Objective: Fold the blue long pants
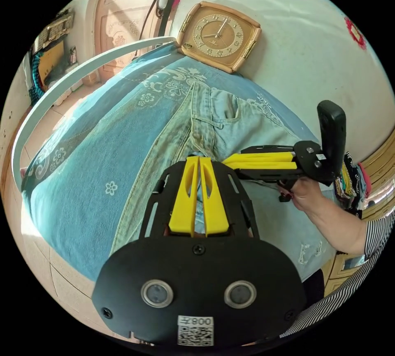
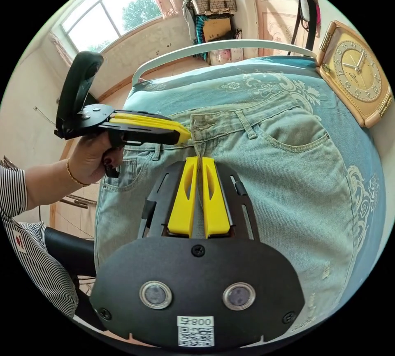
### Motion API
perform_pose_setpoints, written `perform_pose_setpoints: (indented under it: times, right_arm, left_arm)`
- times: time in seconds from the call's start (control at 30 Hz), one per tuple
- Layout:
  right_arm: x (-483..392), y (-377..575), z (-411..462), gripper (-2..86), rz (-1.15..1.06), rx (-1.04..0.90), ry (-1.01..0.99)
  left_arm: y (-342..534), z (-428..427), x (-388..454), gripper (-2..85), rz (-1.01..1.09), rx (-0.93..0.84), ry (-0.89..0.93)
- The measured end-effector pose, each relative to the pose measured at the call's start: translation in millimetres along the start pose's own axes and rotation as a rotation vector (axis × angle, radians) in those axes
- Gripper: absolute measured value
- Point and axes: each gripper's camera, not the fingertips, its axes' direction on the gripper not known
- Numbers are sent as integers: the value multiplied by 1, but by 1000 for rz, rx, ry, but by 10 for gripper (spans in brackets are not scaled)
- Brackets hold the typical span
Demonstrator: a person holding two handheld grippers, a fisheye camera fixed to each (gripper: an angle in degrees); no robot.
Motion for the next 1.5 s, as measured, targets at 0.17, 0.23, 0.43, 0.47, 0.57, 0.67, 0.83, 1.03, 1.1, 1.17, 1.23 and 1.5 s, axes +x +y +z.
perform_pose_setpoints:
  times: [0.17, 0.23, 0.43, 0.47, 0.57, 0.67, 0.83, 1.03, 1.1, 1.17, 1.23, 1.5]
  right_arm:
    - [23, 13, 6, 19, 42, 16, -56]
    - [32, 17, 4, 18, 57, 21, -62]
    - [72, 52, -50, 5, 193, 116, -204]
    - [75, 57, -55, 4, 201, 125, -199]
    - [85, 67, -49, 3, 249, 52, -105]
    - [89, 61, -32, 2, 229, -20, -58]
    - [95, 42, -44, 2, 204, -95, 8]
    - [96, 104, -144, 1, 330, 66, 52]
    - [91, 139, -165, 2, 375, 51, 87]
    - [89, 177, -181, 2, 438, 35, 119]
    - [91, 226, -200, 4, 536, 12, 130]
    - [147, 286, -268, 52, 671, 121, 126]
  left_arm:
    - [-22, -14, 6, 2, 66, 72, 3]
    - [-33, 3, 6, 2, 81, -43, -39]
    - [-49, 13, -4, 1, 59, -64, 34]
    - [-53, 13, -4, 1, 56, -62, 50]
    - [-62, 14, 3, 1, 64, -65, 40]
    - [-72, 15, 19, 2, 100, -65, -39]
    - [-89, 17, 36, 2, 105, -65, -76]
    - [-106, 1, 67, 3, 99, -62, -16]
    - [-104, -6, 87, 4, 144, -44, -5]
    - [-103, -7, 109, 7, 209, -50, 77]
    - [-106, -4, 124, 11, 259, -62, 143]
    - [-164, 16, 184, 54, 377, -109, 283]
